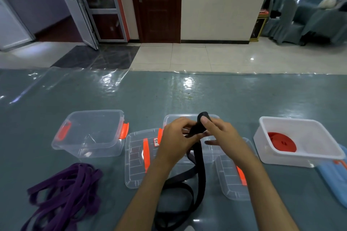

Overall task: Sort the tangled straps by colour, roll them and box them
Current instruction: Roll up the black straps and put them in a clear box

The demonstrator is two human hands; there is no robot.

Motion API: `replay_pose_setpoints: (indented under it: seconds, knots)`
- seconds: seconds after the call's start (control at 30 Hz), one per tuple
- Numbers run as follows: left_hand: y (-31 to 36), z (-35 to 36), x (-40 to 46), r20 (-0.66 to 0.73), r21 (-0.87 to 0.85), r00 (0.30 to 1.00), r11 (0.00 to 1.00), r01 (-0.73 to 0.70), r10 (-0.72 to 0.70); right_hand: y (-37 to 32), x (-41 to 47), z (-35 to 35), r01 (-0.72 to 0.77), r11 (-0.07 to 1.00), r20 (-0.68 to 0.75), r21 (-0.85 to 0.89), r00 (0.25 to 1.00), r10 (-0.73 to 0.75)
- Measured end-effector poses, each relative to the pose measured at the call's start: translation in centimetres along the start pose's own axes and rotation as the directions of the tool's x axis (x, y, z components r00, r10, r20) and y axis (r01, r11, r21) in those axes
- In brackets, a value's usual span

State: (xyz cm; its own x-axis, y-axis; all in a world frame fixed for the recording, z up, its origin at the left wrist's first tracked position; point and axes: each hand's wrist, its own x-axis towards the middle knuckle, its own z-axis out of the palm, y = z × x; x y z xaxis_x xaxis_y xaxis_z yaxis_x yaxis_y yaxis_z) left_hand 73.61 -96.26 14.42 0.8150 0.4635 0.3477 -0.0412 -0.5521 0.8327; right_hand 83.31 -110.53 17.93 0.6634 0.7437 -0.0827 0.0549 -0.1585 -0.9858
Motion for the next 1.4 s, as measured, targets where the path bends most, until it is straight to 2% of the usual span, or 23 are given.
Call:
replay_pose_setpoints:
  seconds: [0.13,0.3,0.5,0.57,0.67,0.83,0.97,1.13,1.27,1.4]
  knots:
    - [0.0,-0.1,-0.3,0.074,0.152,0.995,0.985,-0.08,0.07,0.6,0.4,0.0,0.039,0.999,-0.243,0.008,0.969,-0.036]
    - [-0.4,-0.4,-0.6,0.07,0.094,0.996,0.993,-0.069,0.063,0.9,0.2,-0.6,0.058,0.994,-0.332,0.089,0.943,-0.026]
    - [0.3,-0.1,-0.7,0.061,-0.049,0.995,0.996,-0.079,0.082,0.4,-0.1,-0.4,0.1,0.994,-0.287,-0.047,0.952,-0.109]
    - [0.2,-0.3,-0.6,0.057,-0.073,0.996,0.995,-0.061,0.065,0.3,-0.2,-0.2,0.109,0.993,-0.284,-0.038,0.952,-0.115]
    - [0.2,-0.7,-0.5,0.091,-0.083,0.994,0.995,-0.047,0.055,0.1,-0.3,-0.1,0.105,0.994,-0.297,0.034,0.951,-0.09]
    - [0.6,-0.9,0.0,0.059,-0.129,0.996,0.99,-0.055,0.063,0.3,-0.5,0.6,0.04,0.955,-0.298,0.293,0.953,0.051]
    - [0.9,-0.8,0.4,-0.017,-0.122,0.997,0.989,-0.081,0.079,0.6,-0.6,0.4,-0.002,0.94,-0.298,0.341,0.948,0.11]
    - [1.6,1.0,0.2,-0.211,-0.317,0.977,0.945,-0.082,0.014,0.2,-0.5,0.4,0.013,0.903,-0.305,0.43,0.943,0.132]
    - [1.6,2.3,-0.3,-0.213,-0.463,0.971,0.887,-0.006,-0.104,0.2,-0.5,0.9,0.029,0.894,-0.321,0.447,0.938,0.13]
    - [1.4,2.1,-0.6,-0.164,-0.483,0.984,0.876,-0.015,-0.074,0.6,-0.2,0.8,0.004,0.89,-0.311,0.457,0.938,0.155]
